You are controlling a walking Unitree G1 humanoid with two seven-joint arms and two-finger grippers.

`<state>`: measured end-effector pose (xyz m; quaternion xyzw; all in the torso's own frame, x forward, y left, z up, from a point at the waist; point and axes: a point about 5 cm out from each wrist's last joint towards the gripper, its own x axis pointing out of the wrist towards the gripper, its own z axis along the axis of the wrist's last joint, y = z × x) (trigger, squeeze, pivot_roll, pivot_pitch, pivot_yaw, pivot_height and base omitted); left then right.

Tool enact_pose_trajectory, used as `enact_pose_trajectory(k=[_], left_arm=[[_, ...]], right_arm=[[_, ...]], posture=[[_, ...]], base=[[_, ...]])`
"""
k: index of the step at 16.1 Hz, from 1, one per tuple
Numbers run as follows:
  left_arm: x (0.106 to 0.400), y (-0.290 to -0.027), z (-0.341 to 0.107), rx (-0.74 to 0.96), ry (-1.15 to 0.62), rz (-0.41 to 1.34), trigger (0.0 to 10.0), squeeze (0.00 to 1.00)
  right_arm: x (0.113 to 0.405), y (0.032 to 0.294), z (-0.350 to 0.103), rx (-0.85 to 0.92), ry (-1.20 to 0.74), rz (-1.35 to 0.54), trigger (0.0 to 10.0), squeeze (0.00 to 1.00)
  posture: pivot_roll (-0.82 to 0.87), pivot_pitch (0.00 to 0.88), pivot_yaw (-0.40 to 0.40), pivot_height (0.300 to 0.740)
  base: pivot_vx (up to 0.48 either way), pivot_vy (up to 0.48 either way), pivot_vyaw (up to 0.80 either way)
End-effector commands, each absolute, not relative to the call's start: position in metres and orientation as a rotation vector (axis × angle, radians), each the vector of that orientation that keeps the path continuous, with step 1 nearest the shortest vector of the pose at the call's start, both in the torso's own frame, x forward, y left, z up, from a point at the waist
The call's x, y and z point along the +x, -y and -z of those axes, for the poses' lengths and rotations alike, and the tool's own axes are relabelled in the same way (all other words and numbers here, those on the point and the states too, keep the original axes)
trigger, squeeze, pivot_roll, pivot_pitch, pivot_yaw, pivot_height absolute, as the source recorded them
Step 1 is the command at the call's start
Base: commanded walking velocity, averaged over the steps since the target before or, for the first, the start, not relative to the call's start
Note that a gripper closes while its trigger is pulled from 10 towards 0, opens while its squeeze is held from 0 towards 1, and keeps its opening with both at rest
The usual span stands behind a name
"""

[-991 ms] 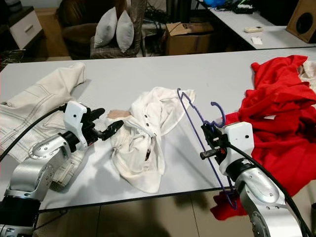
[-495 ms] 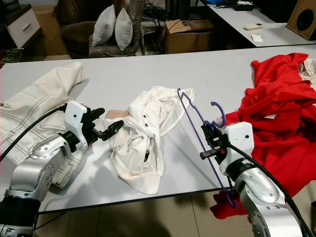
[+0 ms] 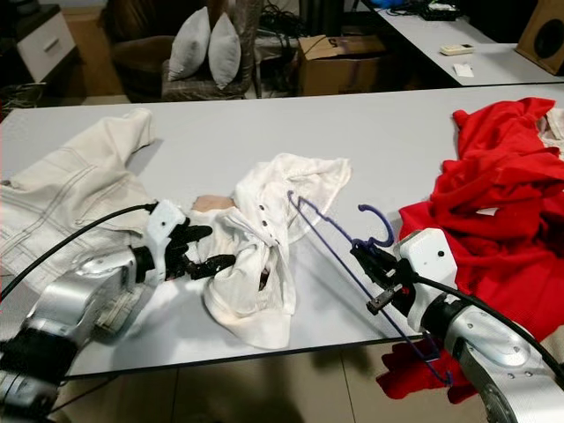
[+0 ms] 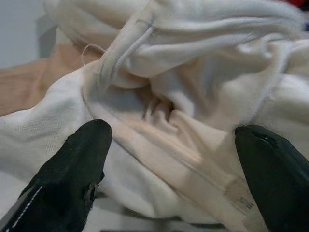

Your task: Hang hanger

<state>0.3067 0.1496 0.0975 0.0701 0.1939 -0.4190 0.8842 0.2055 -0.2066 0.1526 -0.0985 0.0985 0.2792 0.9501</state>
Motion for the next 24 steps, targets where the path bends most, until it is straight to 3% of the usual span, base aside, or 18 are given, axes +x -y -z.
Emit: enact_pose_trajectory(k=[1,2,4,7,10,15,16,18,23,24], left_arm=[[0.311,-0.147,-0.097,0.186,-0.407,0.865,10.0,0.0],[0.316,-0.142,-0.093,0.186,-0.414,0.85,9.7,0.0],[0.326,-0.132,-0.09,0.192,-0.404,0.815,0.0,0.0],[0.342,-0.113,-0.09,0.17,-0.392,0.762,0.0,0.0],[0.365,-0.107,-0.101,0.144,-0.342,0.543,0.0,0.0],[0.389,-0.147,-0.125,0.141,-0.265,0.178,0.0,0.0],[0.392,-0.165,-0.133,0.102,-0.233,0.105,0.0,0.0],[0.393,-0.173,-0.138,0.053,-0.216,0.11,0.0,0.0],[0.384,-0.161,-0.141,0.002,-0.228,0.457,0.0,0.0],[0.38,-0.16,-0.139,0.055,-0.236,0.528,10.0,0.0]], right_arm=[[0.205,0.204,-0.157,-0.203,-0.188,-0.589,10.0,0.0],[0.206,0.204,-0.157,-0.206,-0.186,-0.585,10.0,0.0],[0.206,0.207,-0.157,-0.216,-0.184,-0.572,10.0,0.0],[0.213,0.219,-0.162,-0.249,-0.157,-0.464,10.0,0.0],[0.214,0.226,-0.169,-0.259,-0.13,-0.44,10.0,0.0],[0.205,0.232,-0.176,-0.276,-0.12,-0.442,10.0,0.0],[0.202,0.234,-0.176,-0.276,-0.12,-0.429,10.0,0.0],[0.199,0.234,-0.176,-0.272,-0.124,-0.425,10.0,0.0],[0.196,0.234,-0.174,-0.25,-0.132,-0.427,10.0,0.0],[0.197,0.231,-0.174,-0.242,-0.132,-0.446,10.0,0.0]], posture=[[0.02,0.0,0.05,0.74],[0.01,0.0,0.054,0.74],[0.01,0.0,0.057,0.74],[0.0,0.0,0.061,0.74],[-0.02,0.0,0.074,0.74],[-0.07,0.0,0.105,0.74],[-0.08,0.0,0.111,0.74],[-0.08,0.0,0.114,0.74],[-0.04,0.0,0.091,0.74],[-0.04,0.0,0.09,0.74]], base=[[0.0,0.0,0.0],[0.0,0.0,0.0],[0.0,0.0,0.0],[0.0,0.0,0.0],[0.0,0.0,0.0],[0.0,0.0,0.0],[0.0,0.0,0.0],[0.0,0.0,0.0],[0.0,0.0,0.0],[0.0,0.0,0.0]])
